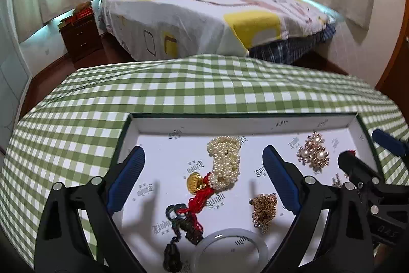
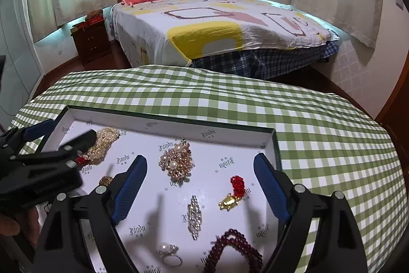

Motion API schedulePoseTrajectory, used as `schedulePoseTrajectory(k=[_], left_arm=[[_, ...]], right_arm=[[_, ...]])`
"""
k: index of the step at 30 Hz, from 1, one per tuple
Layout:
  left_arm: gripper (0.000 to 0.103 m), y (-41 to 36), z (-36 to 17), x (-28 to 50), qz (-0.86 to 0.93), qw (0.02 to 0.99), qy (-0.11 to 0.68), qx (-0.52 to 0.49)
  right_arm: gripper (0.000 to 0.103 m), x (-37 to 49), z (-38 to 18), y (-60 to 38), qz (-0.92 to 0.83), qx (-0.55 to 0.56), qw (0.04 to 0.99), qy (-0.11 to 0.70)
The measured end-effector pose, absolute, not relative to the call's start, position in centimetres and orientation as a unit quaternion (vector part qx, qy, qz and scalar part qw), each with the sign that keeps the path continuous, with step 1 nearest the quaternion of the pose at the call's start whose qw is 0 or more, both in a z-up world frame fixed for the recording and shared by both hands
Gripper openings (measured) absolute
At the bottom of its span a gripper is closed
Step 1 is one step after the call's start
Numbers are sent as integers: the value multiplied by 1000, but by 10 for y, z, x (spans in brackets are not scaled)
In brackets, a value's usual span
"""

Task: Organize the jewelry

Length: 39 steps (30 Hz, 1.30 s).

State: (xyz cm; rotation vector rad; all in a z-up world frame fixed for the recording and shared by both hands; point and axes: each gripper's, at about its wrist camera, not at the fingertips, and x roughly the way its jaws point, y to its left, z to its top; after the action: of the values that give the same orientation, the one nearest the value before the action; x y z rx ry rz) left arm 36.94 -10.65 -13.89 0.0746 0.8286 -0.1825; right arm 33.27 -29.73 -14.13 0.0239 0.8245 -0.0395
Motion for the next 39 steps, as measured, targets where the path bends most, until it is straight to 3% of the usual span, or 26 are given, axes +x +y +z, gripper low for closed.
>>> schedulePoseTrajectory(k=[22,39], left_arm=[[94,-55,-97,231,-79,933,350,18],[99,-26,-28,124,-57,954,296,-3]], right_arm=[[85,219,-112,-282,-18,28,937,348],[85,111,-48,-264,-14,12,962,273]])
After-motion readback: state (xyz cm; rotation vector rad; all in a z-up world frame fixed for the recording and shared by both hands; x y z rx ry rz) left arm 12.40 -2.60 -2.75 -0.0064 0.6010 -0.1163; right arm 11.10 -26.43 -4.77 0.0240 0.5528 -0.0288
